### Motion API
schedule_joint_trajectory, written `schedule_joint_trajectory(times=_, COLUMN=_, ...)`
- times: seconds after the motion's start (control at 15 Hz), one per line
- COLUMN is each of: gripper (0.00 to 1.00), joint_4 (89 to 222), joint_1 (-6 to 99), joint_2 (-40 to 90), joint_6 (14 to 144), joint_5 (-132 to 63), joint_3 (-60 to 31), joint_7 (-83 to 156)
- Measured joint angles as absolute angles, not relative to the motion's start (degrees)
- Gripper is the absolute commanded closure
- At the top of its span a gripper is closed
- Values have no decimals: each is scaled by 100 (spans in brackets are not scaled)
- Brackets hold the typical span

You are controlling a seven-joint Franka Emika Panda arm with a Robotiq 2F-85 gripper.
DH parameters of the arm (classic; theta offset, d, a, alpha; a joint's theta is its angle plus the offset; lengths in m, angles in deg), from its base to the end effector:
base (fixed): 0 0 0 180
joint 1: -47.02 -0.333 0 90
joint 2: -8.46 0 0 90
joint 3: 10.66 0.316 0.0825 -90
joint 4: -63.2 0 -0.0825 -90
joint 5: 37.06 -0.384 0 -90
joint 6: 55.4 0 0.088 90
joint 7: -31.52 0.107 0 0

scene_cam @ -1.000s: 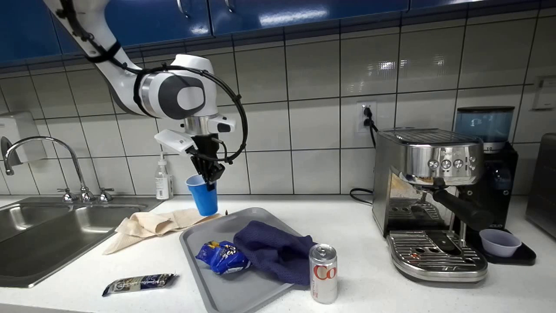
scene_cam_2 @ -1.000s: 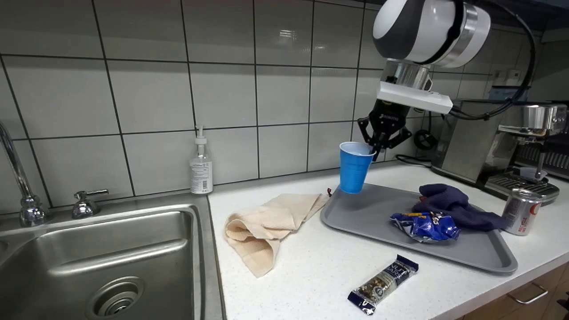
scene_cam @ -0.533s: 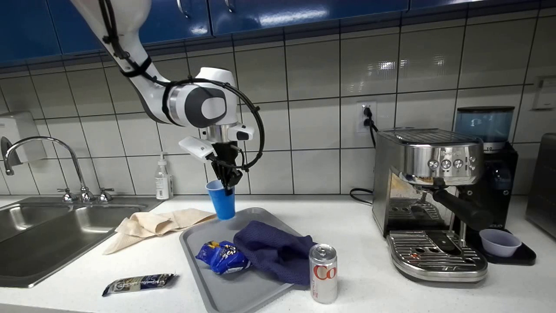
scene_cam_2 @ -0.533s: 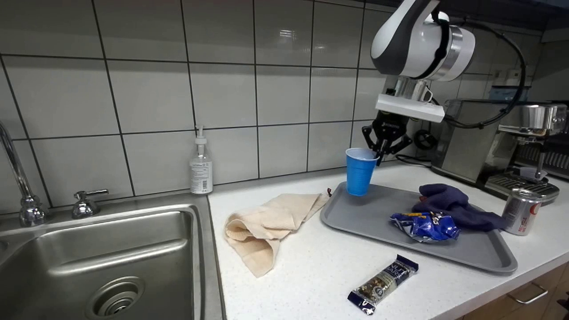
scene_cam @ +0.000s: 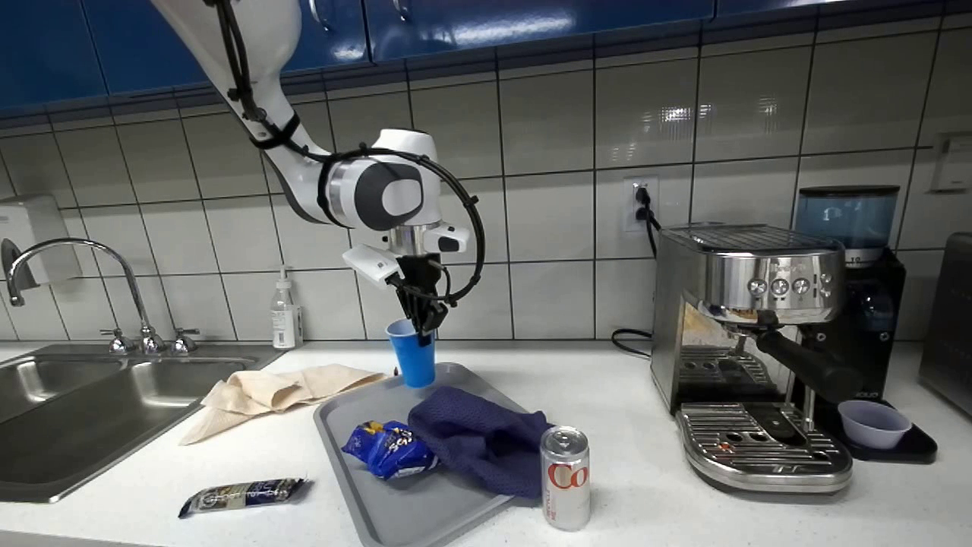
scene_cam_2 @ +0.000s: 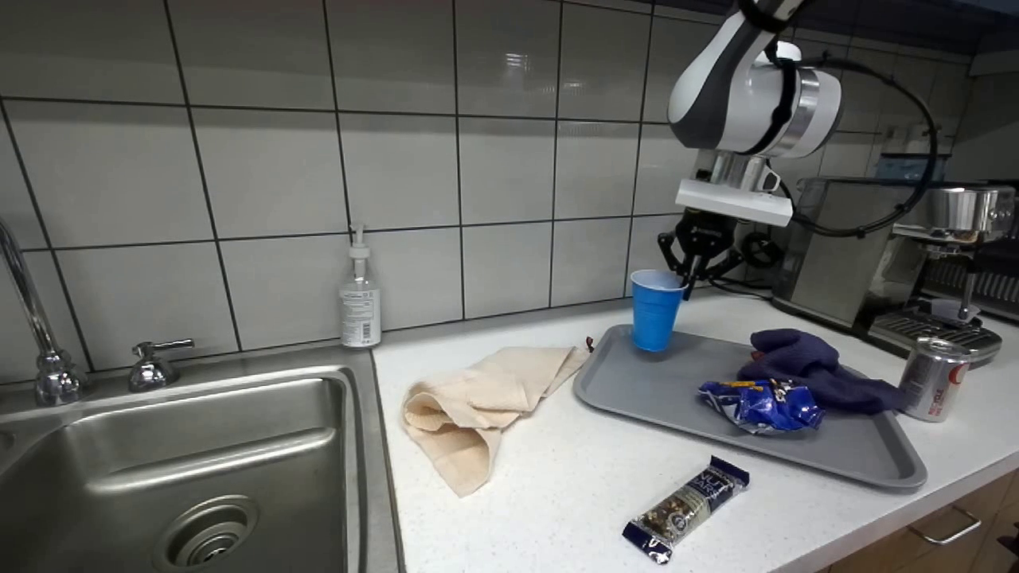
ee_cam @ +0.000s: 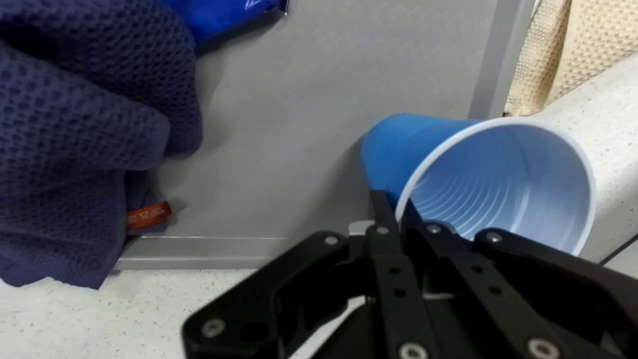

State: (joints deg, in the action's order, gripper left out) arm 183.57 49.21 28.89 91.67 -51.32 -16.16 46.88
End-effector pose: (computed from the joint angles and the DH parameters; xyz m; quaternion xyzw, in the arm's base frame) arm 0.5875 -0.0821 0.2589 -0.9529 0.2926 -0.0526 0.0604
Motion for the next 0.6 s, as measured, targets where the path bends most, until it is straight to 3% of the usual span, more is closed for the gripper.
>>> schedule_joint_trajectory(times=0.6, gripper=97, joint_4=18178, joint_1=4975, joint_2=3136, joint_6=9141, joint_5=-5132, joint_3=-1698, joint_7=4726)
